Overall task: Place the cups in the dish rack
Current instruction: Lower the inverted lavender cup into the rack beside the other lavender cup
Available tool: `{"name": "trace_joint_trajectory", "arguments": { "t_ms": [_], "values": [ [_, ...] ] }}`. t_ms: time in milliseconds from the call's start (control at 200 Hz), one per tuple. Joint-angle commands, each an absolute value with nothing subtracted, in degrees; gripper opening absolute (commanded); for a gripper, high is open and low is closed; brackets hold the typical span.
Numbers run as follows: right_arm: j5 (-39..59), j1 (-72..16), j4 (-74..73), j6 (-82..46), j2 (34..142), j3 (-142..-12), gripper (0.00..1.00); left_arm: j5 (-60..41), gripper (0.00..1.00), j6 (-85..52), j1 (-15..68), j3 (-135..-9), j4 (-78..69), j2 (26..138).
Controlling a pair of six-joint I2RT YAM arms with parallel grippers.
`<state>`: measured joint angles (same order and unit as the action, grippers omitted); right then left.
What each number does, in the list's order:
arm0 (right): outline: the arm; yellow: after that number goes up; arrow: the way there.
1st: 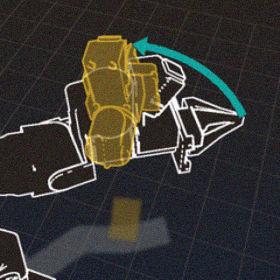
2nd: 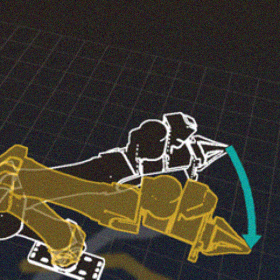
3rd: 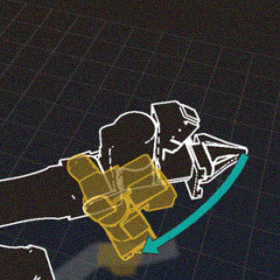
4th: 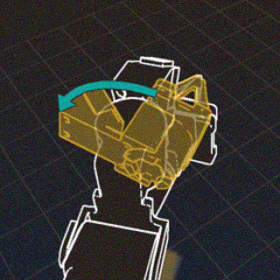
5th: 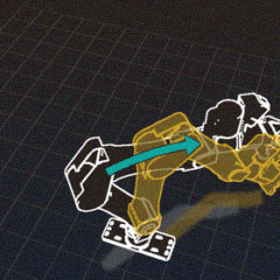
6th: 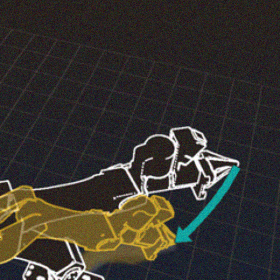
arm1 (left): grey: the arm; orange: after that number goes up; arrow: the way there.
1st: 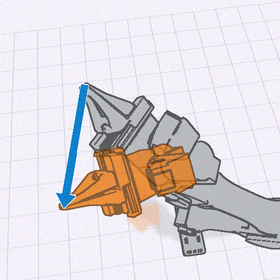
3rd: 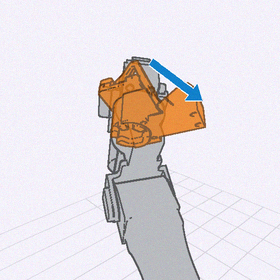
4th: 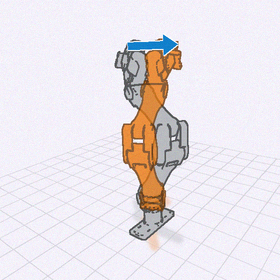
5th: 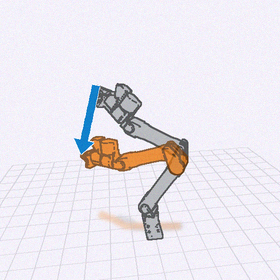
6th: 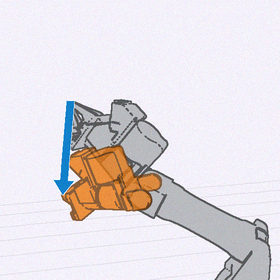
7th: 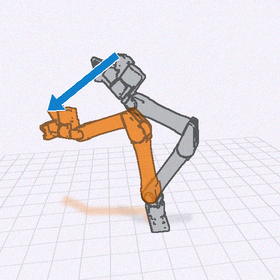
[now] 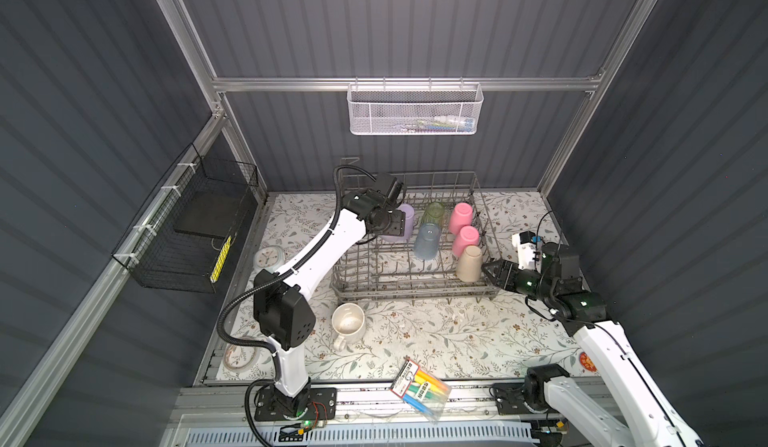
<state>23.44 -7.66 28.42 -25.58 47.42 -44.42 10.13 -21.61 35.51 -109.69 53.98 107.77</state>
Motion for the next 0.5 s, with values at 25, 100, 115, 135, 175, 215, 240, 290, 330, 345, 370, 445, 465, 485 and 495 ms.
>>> {"name": "trace_joint_trajectory", "arguments": {
  "t_ms": [25, 100, 115, 135, 175, 215, 240, 290, 330, 345, 370, 445, 465, 485, 495],
  "values": [
    [25.0, -6.6, 27.8, -25.2, 47.4, -43.5, 0.53, 10.9, 0.27, -20.8, 35.0, -113.7, 56.3, 110.3],
    [25.4, -5.9, 27.6, -25.0, 47.4, -43.1, 0.53, 11.7, 0.26, -20.8, 34.8, -114.7, 57.1, 111.8],
    [25.5, -5.8, 27.6, -25.0, 47.4, -42.9, 0.53, 11.9, 0.26, -20.8, 34.8, -114.9, 57.2, 112.0],
    [25.7, -5.6, 27.6, -25.0, 47.4, -42.8, 0.53, 12.0, 0.26, -20.9, 34.8, -115.0, 57.4, 112.3],
    [26.0, -5.2, 27.5, -24.9, 47.4, -42.6, 0.53, 12.4, 0.26, -20.9, 34.7, -115.1, 57.5, 112.8],
    [26.3, -4.9, 27.3, -24.9, 47.4, -42.3, 0.53, 12.5, 0.26, -20.9, 34.6, -115.2, 57.6, 113.2],
    [26.4, -4.7, 27.3, -24.9, 47.5, -42.2, 0.53, 12.6, 0.26, -21.0, 34.5, -115.2, 57.6, 113.4],
    [26.8, -4.3, 27.2, -24.8, 47.5, -41.9, 0.53, 13.1, 0.26, -21.1, 34.4, -115.3, 57.7, 113.7],
    [27.2, -4.1, 27.0, -24.9, 47.6, -41.8, 0.53, 13.5, 0.26, -21.0, 34.3, -115.5, 57.7, 114.0],
    [27.3, -4.0, 27.0, -24.9, 47.7, -41.7, 0.53, 13.5, 0.26, -21.1, 34.2, -115.5, 57.7, 114.1],
    [27.5, -3.8, 26.9, -25.0, 47.7, -41.6, 0.53, 13.6, 0.26, -21.1, 34.2, -115.6, 57.7, 114.4],
    [28.2, -3.6, 26.3, -25.3, 48.0, -41.3, 0.53, 14.2, 0.25, -21.0, 34.0, -115.8, 57.7, 114.8],
    [28.4, -3.5, 26.2, -25.3, 48.0, -41.2, 0.53, 14.2, 0.25, -20.9, 33.9, -115.9, 57.7, 115.0],
    [28.5, -3.5, 26.1, -25.4, 48.1, -41.2, 0.53, 14.0, 0.26, -20.8, 33.9, -116.0, 57.7, 115.1],
    [28.6, -3.5, 26.0, -25.5, 48.1, -41.1, 0.53, 14.0, 0.25, -20.8, 33.9, -116.0, 57.7, 115.1]
  ]
}}
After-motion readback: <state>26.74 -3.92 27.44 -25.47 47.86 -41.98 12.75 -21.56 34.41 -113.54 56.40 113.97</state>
